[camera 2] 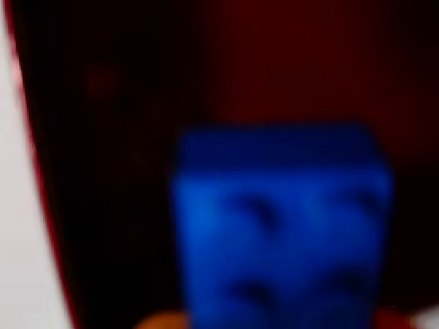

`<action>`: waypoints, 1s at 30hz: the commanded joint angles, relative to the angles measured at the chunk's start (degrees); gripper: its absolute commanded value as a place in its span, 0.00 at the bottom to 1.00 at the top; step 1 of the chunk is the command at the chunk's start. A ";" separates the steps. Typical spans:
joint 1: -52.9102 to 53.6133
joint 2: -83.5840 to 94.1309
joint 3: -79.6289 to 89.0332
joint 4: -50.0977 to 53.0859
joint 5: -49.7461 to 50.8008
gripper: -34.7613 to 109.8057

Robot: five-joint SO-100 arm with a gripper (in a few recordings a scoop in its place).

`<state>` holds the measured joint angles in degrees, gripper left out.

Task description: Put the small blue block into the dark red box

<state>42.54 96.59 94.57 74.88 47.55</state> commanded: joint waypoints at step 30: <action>-39.55 67.15 42.80 -2.55 -40.78 0.24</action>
<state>11.95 150.38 131.22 71.46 9.84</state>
